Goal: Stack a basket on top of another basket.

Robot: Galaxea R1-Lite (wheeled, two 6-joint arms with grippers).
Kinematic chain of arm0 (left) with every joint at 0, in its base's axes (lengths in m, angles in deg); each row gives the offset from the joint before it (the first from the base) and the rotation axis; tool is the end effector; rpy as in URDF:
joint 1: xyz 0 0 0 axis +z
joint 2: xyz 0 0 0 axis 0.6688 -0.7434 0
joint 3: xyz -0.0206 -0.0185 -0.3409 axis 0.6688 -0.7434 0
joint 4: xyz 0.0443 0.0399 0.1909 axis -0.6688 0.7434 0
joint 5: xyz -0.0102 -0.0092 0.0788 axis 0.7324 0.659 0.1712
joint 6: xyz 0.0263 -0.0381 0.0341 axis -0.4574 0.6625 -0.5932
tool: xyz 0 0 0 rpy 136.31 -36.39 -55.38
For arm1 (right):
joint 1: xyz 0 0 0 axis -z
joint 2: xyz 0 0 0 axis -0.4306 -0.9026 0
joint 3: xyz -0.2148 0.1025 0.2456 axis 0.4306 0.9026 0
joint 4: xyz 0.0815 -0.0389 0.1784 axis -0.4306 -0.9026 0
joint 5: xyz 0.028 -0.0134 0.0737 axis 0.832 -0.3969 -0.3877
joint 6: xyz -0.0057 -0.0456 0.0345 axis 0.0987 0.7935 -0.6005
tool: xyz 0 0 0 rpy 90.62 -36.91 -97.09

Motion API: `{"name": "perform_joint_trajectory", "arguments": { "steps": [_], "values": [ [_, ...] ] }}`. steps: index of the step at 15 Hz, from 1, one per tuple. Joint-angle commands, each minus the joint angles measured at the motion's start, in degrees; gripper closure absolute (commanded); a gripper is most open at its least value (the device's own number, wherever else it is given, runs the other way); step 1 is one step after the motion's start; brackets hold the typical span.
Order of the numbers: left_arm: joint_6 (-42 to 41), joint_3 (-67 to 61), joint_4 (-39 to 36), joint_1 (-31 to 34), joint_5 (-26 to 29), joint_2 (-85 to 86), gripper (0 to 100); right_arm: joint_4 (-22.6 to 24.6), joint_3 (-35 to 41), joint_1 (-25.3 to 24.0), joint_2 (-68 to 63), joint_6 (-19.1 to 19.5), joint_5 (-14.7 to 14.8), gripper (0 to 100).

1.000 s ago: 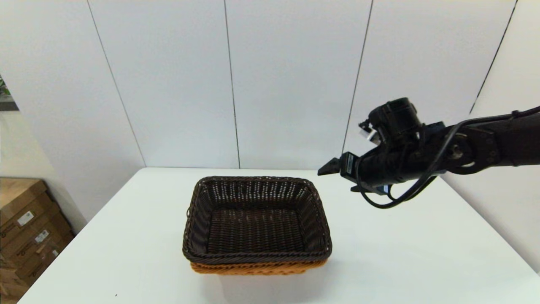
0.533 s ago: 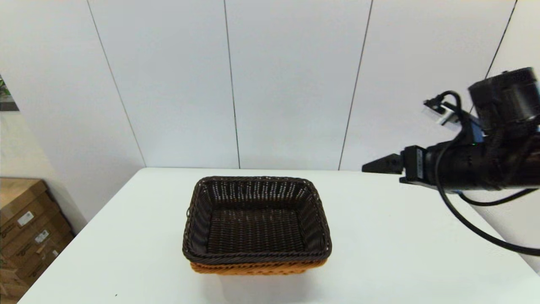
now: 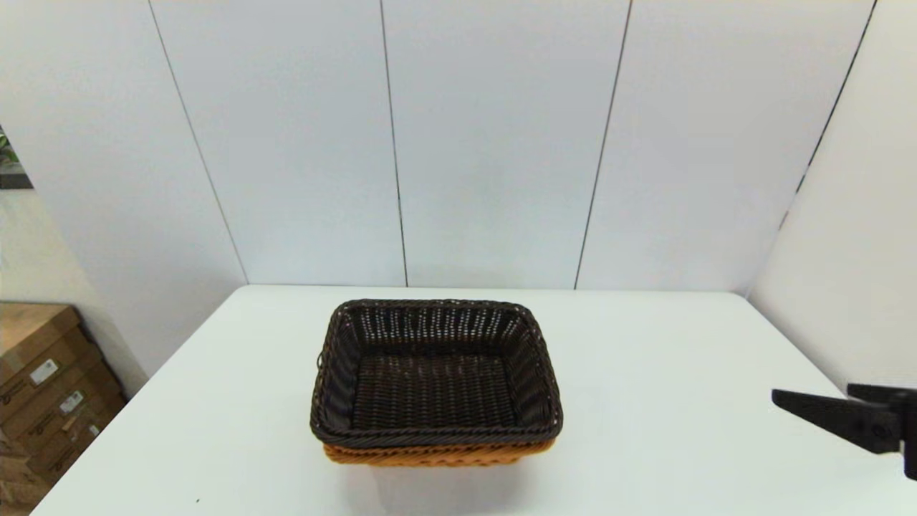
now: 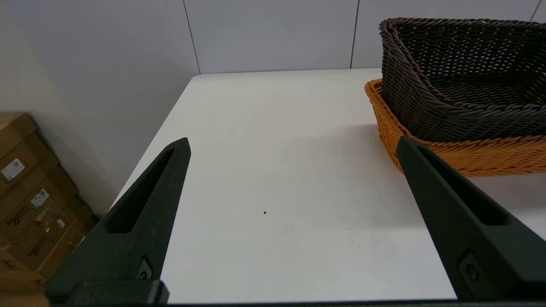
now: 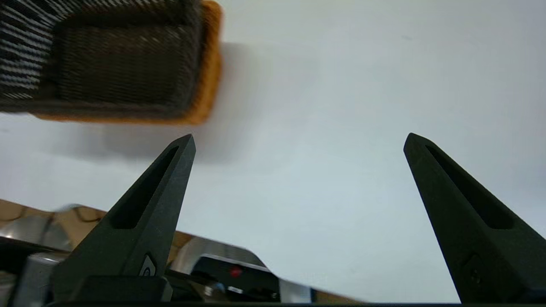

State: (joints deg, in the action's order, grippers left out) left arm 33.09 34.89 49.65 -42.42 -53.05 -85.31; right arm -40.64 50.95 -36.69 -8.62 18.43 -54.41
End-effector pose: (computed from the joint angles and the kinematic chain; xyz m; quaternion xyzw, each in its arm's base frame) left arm -0.0194 0.0003 0.0749 0.0082 0.0018 -0.0032 1.0000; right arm 0.1129 0.0274 0.2162 0.0775 0.2956 0.1072 0.9461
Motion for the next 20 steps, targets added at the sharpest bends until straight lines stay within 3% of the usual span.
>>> {"name": "perform_joint_trajectory", "arguments": {
  "steps": [1,7,10,15,20],
  "values": [
    [-0.03,-0.09,0.00,0.00,-0.01,0.04,0,0.28,8.52,3.63,11.27,3.02,0.58,0],
    [-0.03,-0.09,0.00,0.00,-0.01,0.04,0,-0.42,18.62,7.15,24.11,9.26,0.75,0],
    [-0.03,-0.09,0.00,0.00,-0.01,0.04,0,-4.73,20.21,8.03,30.43,9.96,0.75,0],
    [-0.03,-0.09,0.00,0.00,-0.01,0.04,0,-4.11,25.65,8.47,36.85,13.21,5.67,0],
    [-0.03,-0.09,0.00,0.00,-0.01,0.04,0,-3.76,27.94,9.17,40.72,14.00,5.85,0]
  ]
}}
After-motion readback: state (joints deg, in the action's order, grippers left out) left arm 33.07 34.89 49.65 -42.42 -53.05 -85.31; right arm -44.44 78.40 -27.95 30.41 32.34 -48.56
